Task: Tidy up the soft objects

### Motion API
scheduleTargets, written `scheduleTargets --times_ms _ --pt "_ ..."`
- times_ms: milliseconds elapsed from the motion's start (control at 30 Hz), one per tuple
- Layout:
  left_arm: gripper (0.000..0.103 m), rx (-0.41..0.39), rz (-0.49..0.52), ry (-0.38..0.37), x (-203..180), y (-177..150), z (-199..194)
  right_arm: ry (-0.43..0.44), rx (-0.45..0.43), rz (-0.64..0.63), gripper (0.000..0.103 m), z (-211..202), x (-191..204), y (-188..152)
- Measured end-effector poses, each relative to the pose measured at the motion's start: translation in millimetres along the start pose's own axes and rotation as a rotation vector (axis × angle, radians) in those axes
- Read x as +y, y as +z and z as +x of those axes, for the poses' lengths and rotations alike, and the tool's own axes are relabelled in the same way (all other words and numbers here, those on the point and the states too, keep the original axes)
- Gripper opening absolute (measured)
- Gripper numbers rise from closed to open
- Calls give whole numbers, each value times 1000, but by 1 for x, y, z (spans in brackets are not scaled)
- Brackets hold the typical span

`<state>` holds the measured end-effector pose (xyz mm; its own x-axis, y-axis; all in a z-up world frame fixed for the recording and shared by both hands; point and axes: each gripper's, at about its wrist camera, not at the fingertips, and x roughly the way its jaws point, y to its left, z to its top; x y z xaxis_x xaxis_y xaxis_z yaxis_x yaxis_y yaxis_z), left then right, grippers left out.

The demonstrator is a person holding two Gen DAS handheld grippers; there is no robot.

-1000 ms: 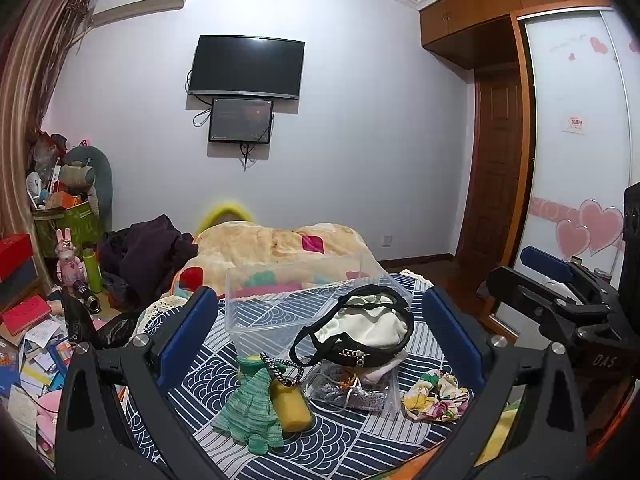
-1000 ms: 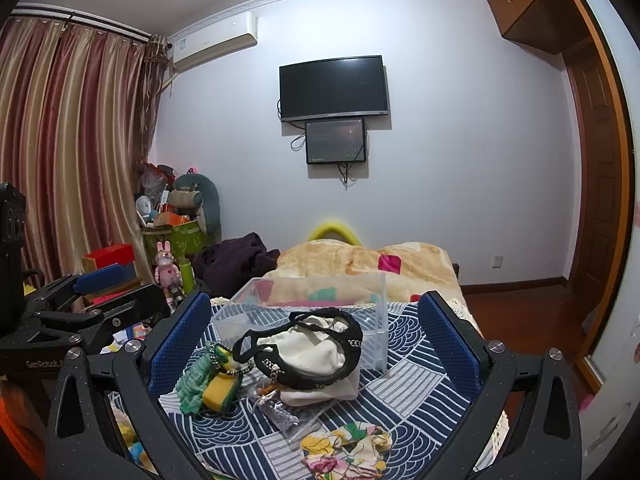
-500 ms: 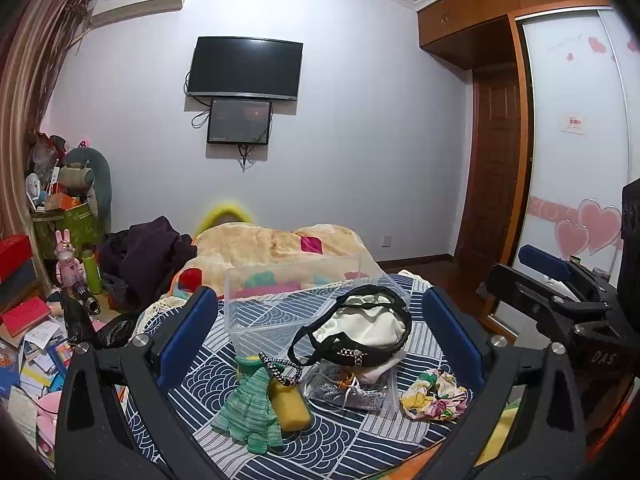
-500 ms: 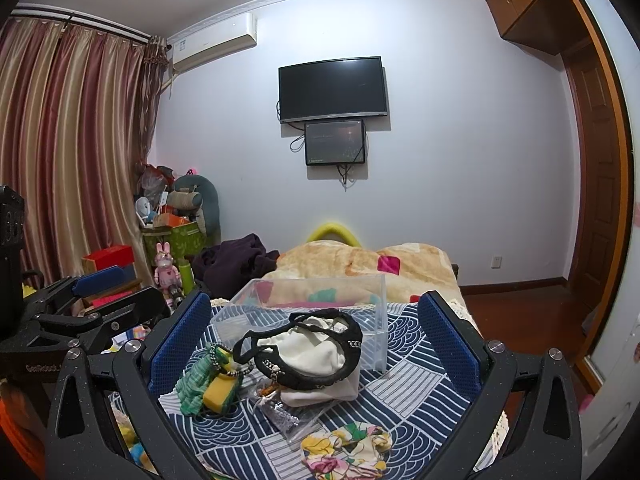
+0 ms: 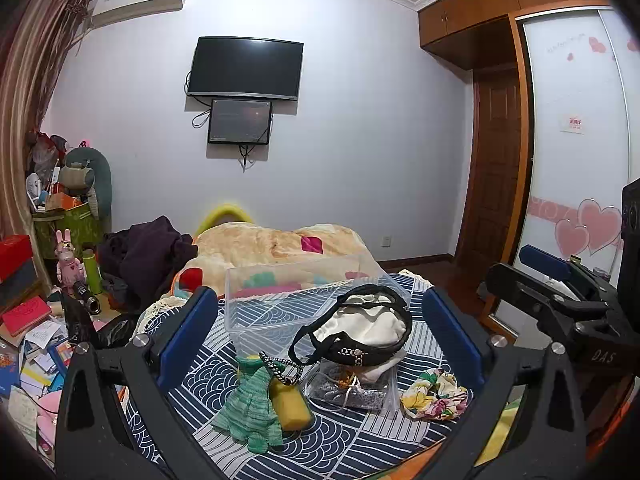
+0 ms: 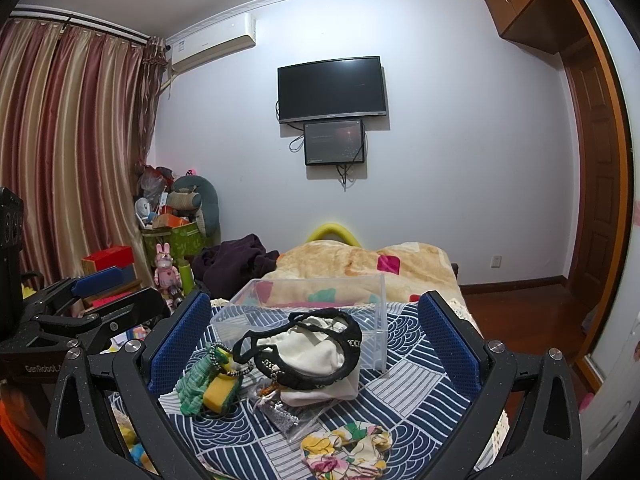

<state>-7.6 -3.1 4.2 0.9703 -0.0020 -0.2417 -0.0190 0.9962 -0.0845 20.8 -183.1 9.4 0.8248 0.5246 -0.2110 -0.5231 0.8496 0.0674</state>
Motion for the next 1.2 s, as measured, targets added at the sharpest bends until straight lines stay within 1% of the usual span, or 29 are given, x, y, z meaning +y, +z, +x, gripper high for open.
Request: scheduleTargets --times_ms 1033,1200 --pt "103 0 0 -1 -1 -1 0 1 0 5 103 0 -1 1" --pt "103 13 -2 -8 0 -3 4 -1 5 12 103 0 -3 2"
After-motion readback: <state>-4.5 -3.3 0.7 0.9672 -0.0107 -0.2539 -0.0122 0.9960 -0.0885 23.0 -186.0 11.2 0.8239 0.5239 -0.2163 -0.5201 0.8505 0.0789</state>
